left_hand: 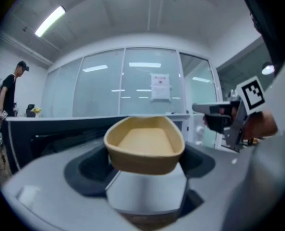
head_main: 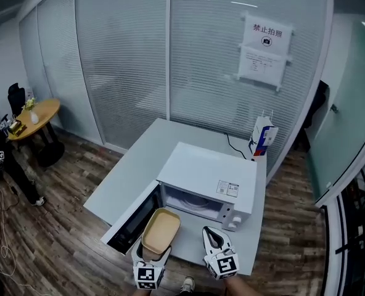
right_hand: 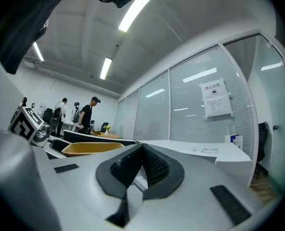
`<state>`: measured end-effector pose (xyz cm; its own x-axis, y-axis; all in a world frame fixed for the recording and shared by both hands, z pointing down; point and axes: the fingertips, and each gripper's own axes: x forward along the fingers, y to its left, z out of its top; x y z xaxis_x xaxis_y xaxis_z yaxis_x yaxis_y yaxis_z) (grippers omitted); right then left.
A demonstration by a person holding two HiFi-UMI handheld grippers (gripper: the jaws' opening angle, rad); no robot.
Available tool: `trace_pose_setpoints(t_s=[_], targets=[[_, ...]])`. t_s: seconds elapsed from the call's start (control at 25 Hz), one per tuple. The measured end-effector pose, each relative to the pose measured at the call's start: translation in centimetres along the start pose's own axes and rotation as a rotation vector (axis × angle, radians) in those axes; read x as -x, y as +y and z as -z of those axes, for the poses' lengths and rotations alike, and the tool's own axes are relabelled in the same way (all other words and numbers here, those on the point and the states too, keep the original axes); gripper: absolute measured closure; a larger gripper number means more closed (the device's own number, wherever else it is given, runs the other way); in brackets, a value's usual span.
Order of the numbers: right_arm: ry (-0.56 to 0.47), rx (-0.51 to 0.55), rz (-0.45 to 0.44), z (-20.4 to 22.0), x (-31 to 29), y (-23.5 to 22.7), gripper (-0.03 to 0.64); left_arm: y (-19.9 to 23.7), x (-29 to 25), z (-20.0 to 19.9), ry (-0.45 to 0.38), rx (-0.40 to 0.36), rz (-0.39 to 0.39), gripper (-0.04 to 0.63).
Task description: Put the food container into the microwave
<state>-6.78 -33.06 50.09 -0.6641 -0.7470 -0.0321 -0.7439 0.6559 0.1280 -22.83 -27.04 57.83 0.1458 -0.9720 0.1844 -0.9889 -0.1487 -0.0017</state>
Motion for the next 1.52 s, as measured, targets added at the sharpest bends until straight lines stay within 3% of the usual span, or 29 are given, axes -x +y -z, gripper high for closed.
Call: trace_pose_setpoints(t_s=[0.32, 0.8, 1.08, 1.32, 1.52], targets=[[0.042, -0.108, 0.047, 3.2, -0.8, -4.9, 0.611, -2.4, -5.2, 0.5, 0.048, -0.031, 0.065, 0.138], [0.060, -0.159, 0.086, 5.1, -1.7, -6.6, 0.611, -2.7, -9.7, 1.5, 0.088, -0.031, 0.086, 0.137], [0.068, -0.124, 0.108, 4.8, -4.0, -6.9, 0.611, -3.2, -15.3, 1.5, 0.071, -0.043, 0.144, 0.137], [0.145, -0.103, 0.125, 7.6, -5.1, -6.3, 0.611, -3.1, -18.4, 2.8, 0.102, -0.042, 0.174, 0.137], [0.181, -0.089, 0.131, 9.1, -5.7, -6.3, 0.611, -2.7, -21.6, 2.9, 0.097, -0.018, 0.147, 0.137]])
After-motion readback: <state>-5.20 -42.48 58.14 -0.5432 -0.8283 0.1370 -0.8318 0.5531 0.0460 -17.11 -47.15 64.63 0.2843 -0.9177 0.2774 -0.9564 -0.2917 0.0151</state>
